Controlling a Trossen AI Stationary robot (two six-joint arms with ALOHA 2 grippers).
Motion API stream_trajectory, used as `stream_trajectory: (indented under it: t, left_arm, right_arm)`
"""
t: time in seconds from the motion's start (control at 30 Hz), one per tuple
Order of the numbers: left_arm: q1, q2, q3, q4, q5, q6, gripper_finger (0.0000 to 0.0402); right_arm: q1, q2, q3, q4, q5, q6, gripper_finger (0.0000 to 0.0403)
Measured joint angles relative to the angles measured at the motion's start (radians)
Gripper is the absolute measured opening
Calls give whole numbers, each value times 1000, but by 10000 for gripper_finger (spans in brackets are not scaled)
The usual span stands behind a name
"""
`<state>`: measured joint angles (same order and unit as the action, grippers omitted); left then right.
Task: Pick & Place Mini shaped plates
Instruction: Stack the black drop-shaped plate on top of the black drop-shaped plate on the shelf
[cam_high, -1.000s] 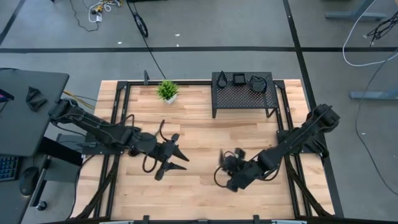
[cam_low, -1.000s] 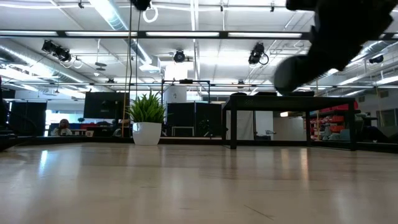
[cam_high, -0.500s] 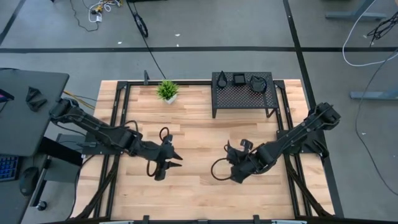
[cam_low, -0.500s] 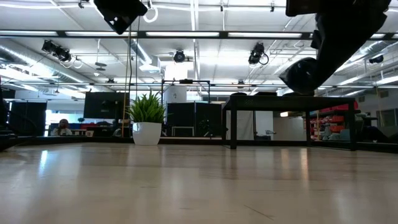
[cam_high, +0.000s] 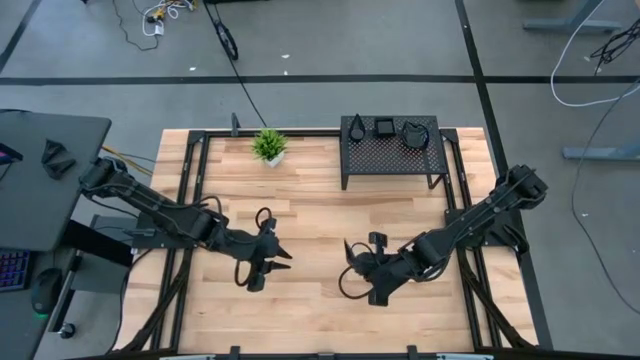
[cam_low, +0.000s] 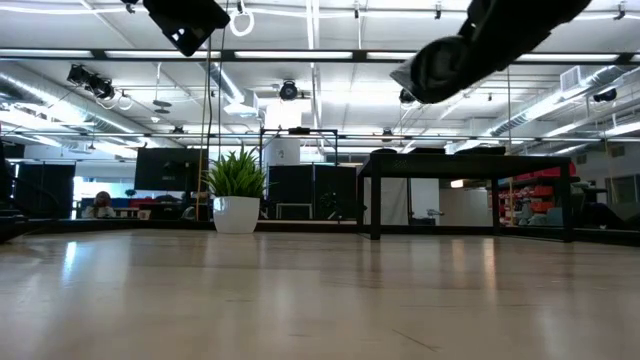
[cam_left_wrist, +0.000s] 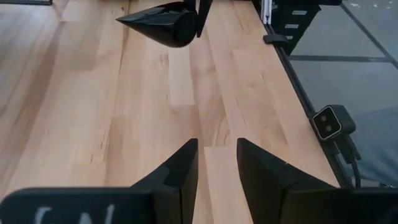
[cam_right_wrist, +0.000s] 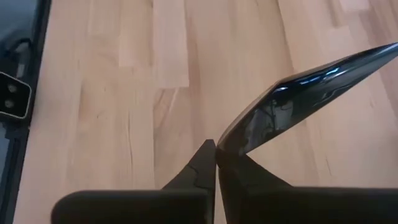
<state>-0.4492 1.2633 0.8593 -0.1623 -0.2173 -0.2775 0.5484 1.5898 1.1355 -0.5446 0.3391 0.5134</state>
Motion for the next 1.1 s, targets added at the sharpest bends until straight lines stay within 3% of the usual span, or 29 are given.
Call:
stream_trajectory:
  t: [0.3, 0.73, 1.1]
  left_arm:
    - [0, 0, 0, 0, 0, 0, 115]
    - [0, 0, 0, 1, -34, 0, 115]
    - [0, 1, 0, 1, -34, 0, 115]
  right_arm:
    - [-18, 13, 0, -15, -9, 13, 10]
    - [-122, 179, -1, -155, -70, 54, 12]
    - [-142, 252, -1, -179, -71, -7, 58]
